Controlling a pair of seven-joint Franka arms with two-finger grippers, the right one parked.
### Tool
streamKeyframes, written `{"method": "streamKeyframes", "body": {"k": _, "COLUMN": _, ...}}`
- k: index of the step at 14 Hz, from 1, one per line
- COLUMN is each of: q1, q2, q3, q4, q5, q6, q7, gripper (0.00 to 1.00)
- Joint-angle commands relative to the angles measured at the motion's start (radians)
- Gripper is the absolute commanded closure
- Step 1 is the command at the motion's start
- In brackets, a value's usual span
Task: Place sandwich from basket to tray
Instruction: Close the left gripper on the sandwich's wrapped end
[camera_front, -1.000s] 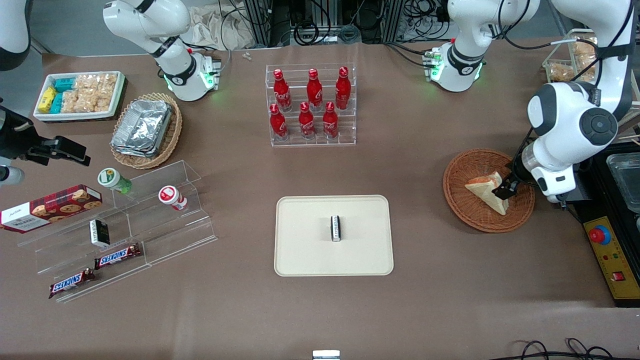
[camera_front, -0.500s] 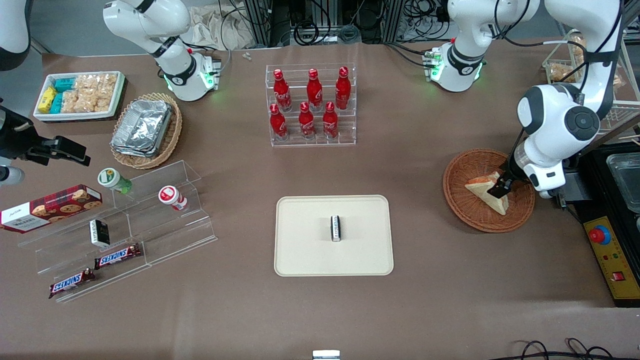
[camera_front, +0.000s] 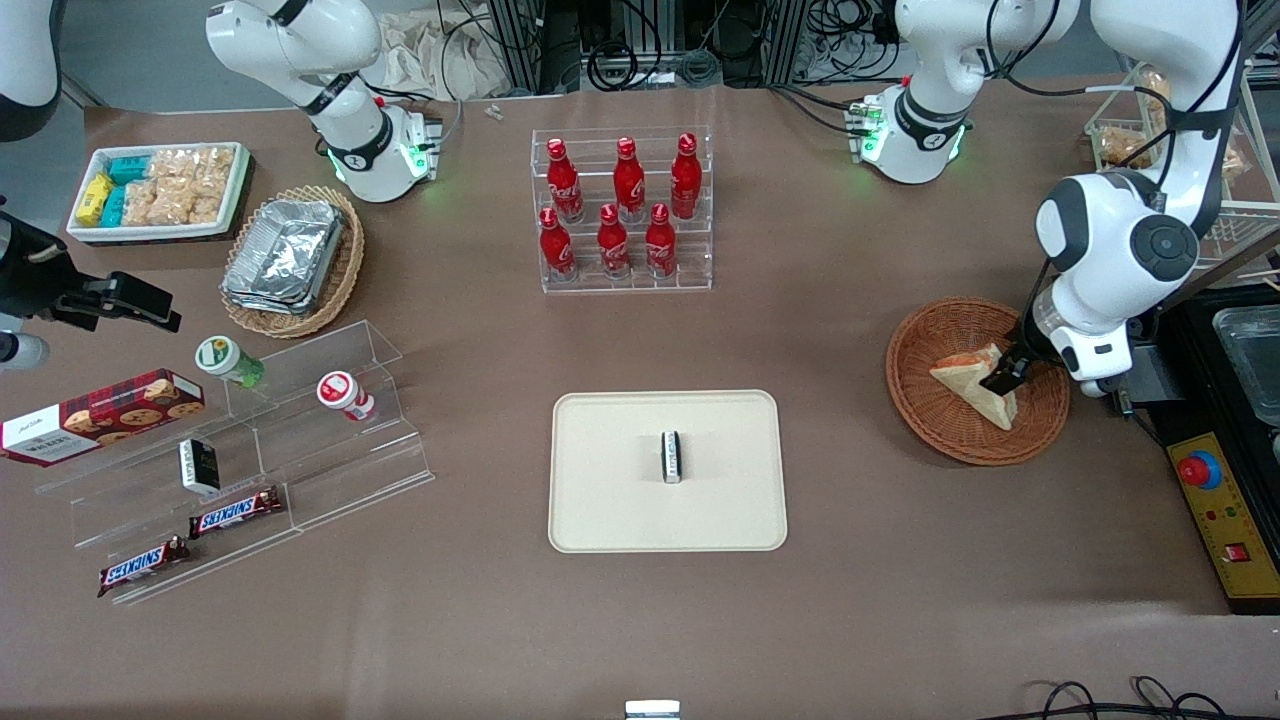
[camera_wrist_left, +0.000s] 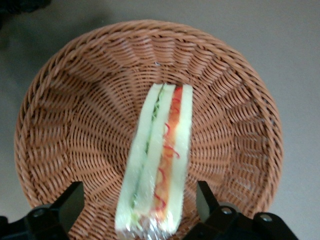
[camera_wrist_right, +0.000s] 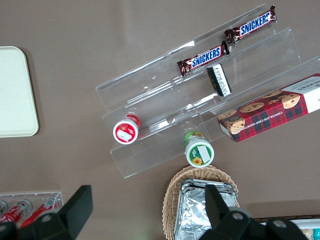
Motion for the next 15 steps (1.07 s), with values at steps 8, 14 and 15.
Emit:
{"method": "streamKeyframes", "body": {"k": 8, "q1": -0.011, "q2": 0.049, "q3": -0.003, "q4": -0.037, "q5": -0.074, "q6": 0.096, "q7": 0.002, "gripper": 0.00}}
{"method": "streamKeyframes", "body": {"k": 14, "q1": -0.016, "q2": 0.061, "q3": -0.008, "q4": -0.030, "q5": -0.067, "q6": 0.104, "q7": 0.024, "gripper": 0.31}}
{"method": "streamKeyframes", "body": {"k": 15, "q1": -0.017, "q2": 0.055, "q3": -0.011, "q4": -0.027, "q5": -0.068, "q6": 0.101, "q7": 0.047, "gripper": 0.62}}
